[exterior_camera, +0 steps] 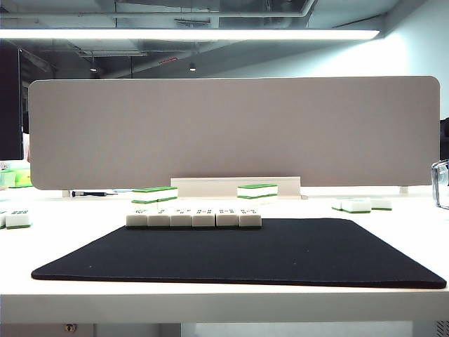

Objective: Align six mahjong tiles in a row on the table.

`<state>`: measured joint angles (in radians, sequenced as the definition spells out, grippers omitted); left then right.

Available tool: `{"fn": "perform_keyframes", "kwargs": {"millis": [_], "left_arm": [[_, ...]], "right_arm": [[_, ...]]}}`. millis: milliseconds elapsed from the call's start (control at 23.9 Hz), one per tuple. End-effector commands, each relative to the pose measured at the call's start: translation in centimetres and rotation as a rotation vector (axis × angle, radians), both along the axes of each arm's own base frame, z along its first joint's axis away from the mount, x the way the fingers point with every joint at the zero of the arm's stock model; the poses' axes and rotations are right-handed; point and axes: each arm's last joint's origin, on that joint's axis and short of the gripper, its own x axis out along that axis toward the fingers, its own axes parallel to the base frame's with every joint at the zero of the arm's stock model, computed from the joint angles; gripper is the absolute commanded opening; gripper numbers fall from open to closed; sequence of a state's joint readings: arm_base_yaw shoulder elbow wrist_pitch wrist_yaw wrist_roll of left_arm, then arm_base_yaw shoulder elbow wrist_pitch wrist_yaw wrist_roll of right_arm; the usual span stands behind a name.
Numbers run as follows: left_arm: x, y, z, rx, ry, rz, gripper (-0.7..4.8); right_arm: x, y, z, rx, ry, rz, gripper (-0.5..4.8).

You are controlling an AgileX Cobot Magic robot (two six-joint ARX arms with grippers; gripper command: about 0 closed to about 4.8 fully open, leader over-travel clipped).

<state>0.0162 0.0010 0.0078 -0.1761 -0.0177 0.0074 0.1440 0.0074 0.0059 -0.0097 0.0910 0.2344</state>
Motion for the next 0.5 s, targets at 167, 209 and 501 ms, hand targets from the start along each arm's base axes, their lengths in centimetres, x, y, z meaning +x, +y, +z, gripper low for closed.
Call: {"fn": "perform_keyframes", "kwargs": {"millis": [167,209,501], "left_arm": [[-0.01,0.02,-0.15,0.003,0.012,-0.001,0.52],[-0.01,0.02,-0.15,0.003,0.012,-0.001,0.52],[-0.01,0.02,-0.15,0.003,0.012,-0.001,0.52]], "right_arm": [[-0.12,-0.07,-1.22,-0.044,0.121,-0.019,-0.01],[-0.14,-0.07,-1.34,-0.047,0.133,-0.019,-0.01],[-0.17,-0.05,-1.55,-0.049,0.156,-0.011,-0.01]]}}
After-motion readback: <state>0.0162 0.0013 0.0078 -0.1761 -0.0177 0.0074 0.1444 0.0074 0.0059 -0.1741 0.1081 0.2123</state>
